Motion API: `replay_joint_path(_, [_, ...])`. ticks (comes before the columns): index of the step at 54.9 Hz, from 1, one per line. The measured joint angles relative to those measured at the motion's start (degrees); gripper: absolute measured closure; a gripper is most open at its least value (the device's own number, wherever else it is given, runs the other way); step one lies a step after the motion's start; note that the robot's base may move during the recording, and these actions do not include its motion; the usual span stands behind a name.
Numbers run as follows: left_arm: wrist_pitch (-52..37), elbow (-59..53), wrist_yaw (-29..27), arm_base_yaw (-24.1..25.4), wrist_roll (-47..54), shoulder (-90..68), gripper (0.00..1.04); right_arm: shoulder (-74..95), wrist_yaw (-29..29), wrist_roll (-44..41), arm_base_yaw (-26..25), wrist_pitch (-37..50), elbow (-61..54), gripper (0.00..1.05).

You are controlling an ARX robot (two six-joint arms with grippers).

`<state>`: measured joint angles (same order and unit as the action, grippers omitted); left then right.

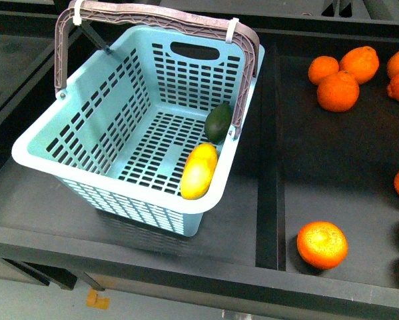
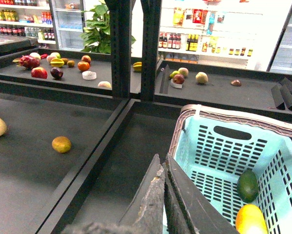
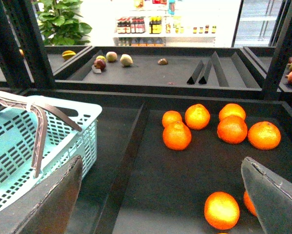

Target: Pick mango and avocado into basket

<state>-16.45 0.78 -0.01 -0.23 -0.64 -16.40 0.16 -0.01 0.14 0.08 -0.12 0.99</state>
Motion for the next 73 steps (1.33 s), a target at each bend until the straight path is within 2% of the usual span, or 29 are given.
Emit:
replay_joint_path(18, [6.38, 0.0, 0.0, 0.0, 0.0, 6.34, 1.03, 0.0, 0.0, 0.02, 0.0, 0.0, 0.0, 0.09])
replay_joint_path(23, [15.61, 0.0, 0.0, 0.0, 0.02, 14.19, 1.03, 0.0, 0.02, 0.0, 0.0, 0.0, 0.0, 0.09])
replay_joint_path(53, [16.37, 0.0, 0.0, 0.0, 0.02, 16.04, 1.03, 0.0, 0.0, 0.02, 0.0, 0.0, 0.0, 0.09])
replay_joint_path(55, [16.37, 0.0, 0.0, 0.0, 0.02, 16.04, 0.97, 0.0, 0.0, 0.0, 0.0, 0.0, 0.0, 0.09])
replay_joint_path(65, [16.37, 0.0, 0.0, 0.0, 0.02, 16.04, 0.45, 0.0, 0.0, 0.0, 0.0, 0.0, 0.0, 0.09])
replay_joint_path(73, [16.37, 0.0, 0.0, 0.0, 0.02, 16.04, 0.17, 0.0, 0.0, 0.0, 0.0, 0.0, 0.0, 0.09])
